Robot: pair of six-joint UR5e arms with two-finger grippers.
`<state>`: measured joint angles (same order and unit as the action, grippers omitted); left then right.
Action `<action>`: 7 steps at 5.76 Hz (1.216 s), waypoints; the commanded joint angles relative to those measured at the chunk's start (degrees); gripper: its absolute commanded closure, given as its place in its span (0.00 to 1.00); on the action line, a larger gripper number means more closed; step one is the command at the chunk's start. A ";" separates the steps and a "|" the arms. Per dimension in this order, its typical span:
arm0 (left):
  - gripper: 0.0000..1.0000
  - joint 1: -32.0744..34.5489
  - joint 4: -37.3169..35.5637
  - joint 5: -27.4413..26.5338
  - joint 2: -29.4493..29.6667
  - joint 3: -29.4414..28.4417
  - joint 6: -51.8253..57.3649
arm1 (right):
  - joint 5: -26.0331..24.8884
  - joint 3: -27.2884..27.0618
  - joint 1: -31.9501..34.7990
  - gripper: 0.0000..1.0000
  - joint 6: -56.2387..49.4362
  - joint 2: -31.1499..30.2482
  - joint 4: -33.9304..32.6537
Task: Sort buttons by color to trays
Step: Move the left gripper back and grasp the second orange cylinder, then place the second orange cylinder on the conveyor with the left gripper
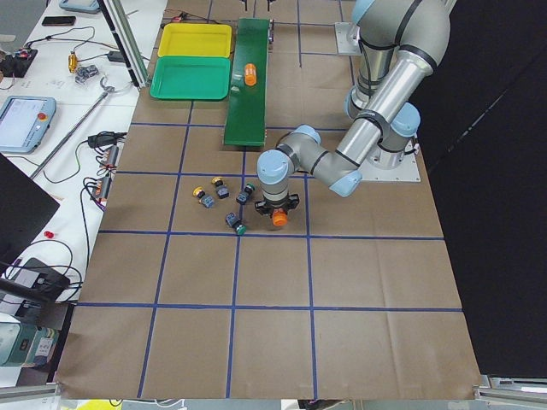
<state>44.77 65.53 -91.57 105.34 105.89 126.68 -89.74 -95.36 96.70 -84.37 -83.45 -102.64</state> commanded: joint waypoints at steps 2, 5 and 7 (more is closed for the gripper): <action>1.00 20.63 10.77 0.60 -0.57 -9.30 -10.00 | 0.00 0.00 -0.02 0.00 0.00 -0.05 -0.01; 0.98 36.05 6.67 2.69 0.83 -6.86 -30.05 | 0.00 0.00 -0.02 0.00 0.00 -0.04 -0.01; 0.95 37.32 -4.14 2.80 2.24 0.08 -31.85 | 0.00 -0.09 -0.02 0.00 0.00 0.04 0.08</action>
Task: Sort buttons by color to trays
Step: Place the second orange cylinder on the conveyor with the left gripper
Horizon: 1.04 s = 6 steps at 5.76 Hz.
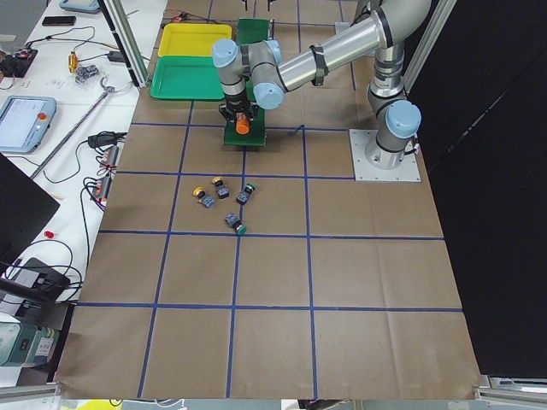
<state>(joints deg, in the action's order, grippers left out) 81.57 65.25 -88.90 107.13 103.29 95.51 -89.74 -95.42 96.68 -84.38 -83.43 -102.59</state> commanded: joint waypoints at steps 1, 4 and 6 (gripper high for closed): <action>0.04 0.52 -3.73 0.22 0.45 2.79 -1.46 | -0.09 -0.02 0.00 0.00 0.00 0.02 0.02; 0.01 -7.95 0.02 -0.40 -3.14 0.42 0.36 | 0.00 -0.02 0.00 0.00 0.00 0.02 0.02; 0.01 -22.62 1.98 -0.22 -5.87 -0.11 2.75 | 0.00 -0.02 0.00 0.00 0.00 0.02 0.02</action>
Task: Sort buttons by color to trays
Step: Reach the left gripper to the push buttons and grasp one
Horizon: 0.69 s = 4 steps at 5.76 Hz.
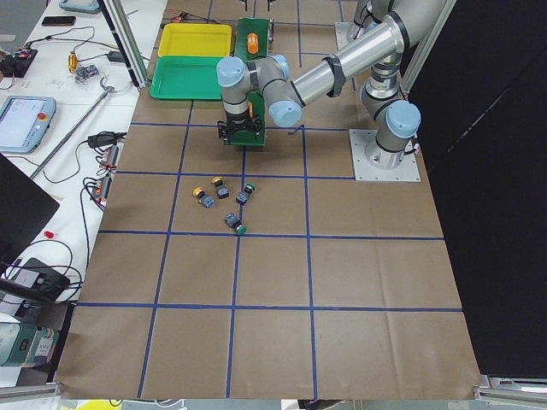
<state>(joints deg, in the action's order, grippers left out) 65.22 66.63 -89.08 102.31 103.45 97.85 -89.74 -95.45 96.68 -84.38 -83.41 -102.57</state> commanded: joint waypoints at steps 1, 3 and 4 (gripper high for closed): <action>0.01 -8.86 -0.09 -0.22 0.94 -2.62 -0.46 | 0.00 0.00 0.00 0.00 0.00 0.00 0.00; 0.01 -10.98 -5.00 -0.30 9.61 -8.16 -4.84 | 0.00 -0.08 0.00 0.00 0.00 0.00 0.09; 0.01 -13.00 -10.51 -0.48 13.23 -8.27 -5.30 | 0.00 0.00 0.00 0.00 0.00 0.00 0.09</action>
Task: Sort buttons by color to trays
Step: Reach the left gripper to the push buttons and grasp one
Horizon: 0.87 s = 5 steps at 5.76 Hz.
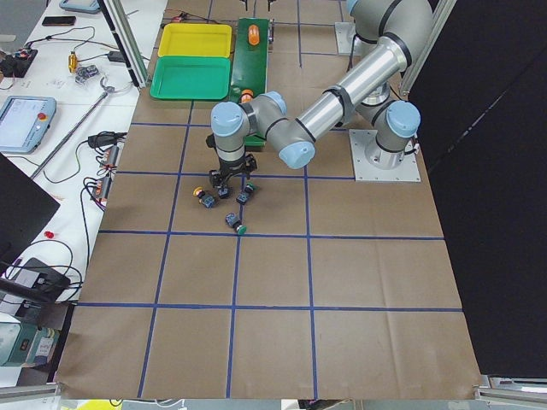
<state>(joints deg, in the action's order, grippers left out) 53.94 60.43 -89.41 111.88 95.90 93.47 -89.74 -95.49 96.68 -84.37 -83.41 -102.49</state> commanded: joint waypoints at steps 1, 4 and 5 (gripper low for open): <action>0.01 -2.69 -7.75 -0.15 5.43 0.85 -1.09 | 0.00 0.04 0.00 0.00 0.00 0.01 0.01; 0.05 -2.78 -8.14 -5.07 9.58 -0.02 -3.81 | 0.00 -0.13 0.00 0.00 0.00 0.01 0.09; 0.24 -2.79 -8.22 -5.16 10.10 0.16 -3.03 | 0.00 -0.66 0.00 0.00 0.00 0.01 0.01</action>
<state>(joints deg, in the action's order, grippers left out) 51.18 52.30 -94.16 121.42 95.88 90.23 -89.74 -95.79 96.68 -84.37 -83.41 -102.42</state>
